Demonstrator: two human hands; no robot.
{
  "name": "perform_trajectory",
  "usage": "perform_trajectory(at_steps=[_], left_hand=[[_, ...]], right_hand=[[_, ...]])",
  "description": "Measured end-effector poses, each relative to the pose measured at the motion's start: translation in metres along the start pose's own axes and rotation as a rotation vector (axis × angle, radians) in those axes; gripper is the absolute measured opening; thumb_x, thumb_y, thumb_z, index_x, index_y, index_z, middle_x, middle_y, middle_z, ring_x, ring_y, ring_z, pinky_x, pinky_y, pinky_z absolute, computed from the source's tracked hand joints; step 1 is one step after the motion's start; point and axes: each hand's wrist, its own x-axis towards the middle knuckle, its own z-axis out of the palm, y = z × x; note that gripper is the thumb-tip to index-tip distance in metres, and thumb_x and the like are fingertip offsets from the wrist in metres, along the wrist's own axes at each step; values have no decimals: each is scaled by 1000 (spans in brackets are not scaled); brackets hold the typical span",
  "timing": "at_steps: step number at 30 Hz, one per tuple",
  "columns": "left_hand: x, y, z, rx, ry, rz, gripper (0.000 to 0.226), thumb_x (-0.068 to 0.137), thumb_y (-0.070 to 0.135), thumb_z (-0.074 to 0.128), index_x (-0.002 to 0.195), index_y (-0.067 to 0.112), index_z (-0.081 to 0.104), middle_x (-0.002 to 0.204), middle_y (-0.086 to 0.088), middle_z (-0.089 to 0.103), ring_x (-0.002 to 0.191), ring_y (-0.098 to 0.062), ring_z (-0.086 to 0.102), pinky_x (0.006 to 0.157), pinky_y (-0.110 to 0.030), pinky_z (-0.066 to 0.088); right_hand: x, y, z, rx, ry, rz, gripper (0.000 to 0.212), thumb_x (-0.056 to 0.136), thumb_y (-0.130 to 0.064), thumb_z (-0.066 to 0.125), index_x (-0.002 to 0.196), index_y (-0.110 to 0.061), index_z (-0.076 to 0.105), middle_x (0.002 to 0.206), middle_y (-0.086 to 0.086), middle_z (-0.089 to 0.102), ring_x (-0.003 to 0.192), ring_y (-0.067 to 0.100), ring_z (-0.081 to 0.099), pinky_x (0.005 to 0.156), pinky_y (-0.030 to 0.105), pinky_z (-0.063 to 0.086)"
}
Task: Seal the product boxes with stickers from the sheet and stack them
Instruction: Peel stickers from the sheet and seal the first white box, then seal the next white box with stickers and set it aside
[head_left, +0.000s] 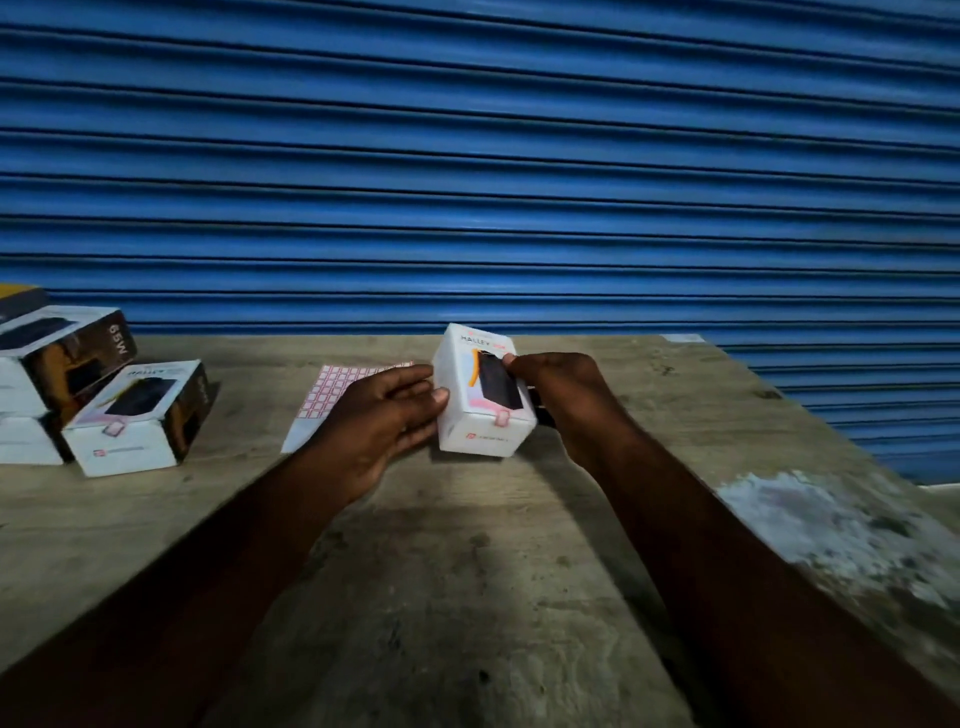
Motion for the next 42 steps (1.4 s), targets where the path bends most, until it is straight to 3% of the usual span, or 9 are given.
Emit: perform_trajectory(at_steps=[5,11,14,20,26,33,36,39,42], left_hand=[[-3,-10,15,149,62,89,43,93,-2,62,134,9,55,102,-5,66,90,-13,65,74,-21,58],[-4,-27,44,187,-32,38,45,93,1,64,136,12,56,119,-10,68,107,-22,67,89,-33,57],[2,-25,72,141,-35,26,30,94,7,65,123,15,60,113,-6,70,104,-18,69,85,-28,58],[29,-29,124,223,7,-9,23,94,21,67,113,9,70,106,-11,75,102,-29,72,96,-51,56],[38,-47,151,346,65,36,24,66,40,67,83,24,72,93,-3,77,90,-24,75,89,-51,59],[45,-58,164,346,106,61,34,82,40,71,106,16,73,98,-5,77,86,-20,75,86,-45,61],[45,-61,163,331,197,105,58,66,56,72,108,16,72,97,-6,76,84,-20,73,81,-41,61],[37,-55,151,329,205,141,26,81,35,75,101,20,71,101,-14,74,76,-20,67,72,-34,57],[28,-47,121,449,268,245,6,80,30,73,86,30,70,96,3,75,86,-25,72,84,-41,59]], right_hand=[[-1,3,-9,20,-20,27,11,85,-5,67,76,-7,72,79,13,68,65,19,62,50,15,46],[10,9,-46,35,0,37,16,88,-5,63,99,-1,72,82,11,69,63,16,63,51,17,47],[18,4,-62,-20,20,24,14,87,-6,65,97,-1,72,83,13,68,64,18,61,52,18,46],[26,-3,-95,26,114,43,14,86,-2,67,99,2,70,78,13,66,59,17,61,43,15,47],[38,16,-116,72,227,96,12,83,-3,70,93,3,71,72,17,64,52,23,61,41,21,45],[54,31,-129,29,284,62,12,80,-12,72,88,-3,73,82,18,71,63,26,63,49,22,44],[58,31,-133,-72,319,-8,9,79,-13,72,87,-9,73,90,11,73,82,26,68,66,32,54],[48,22,-131,-417,445,-295,17,80,-15,72,96,-12,70,102,8,69,102,26,63,94,36,48],[18,6,-103,-767,413,-700,22,82,-22,65,103,-18,65,109,10,60,109,30,54,93,42,42]])
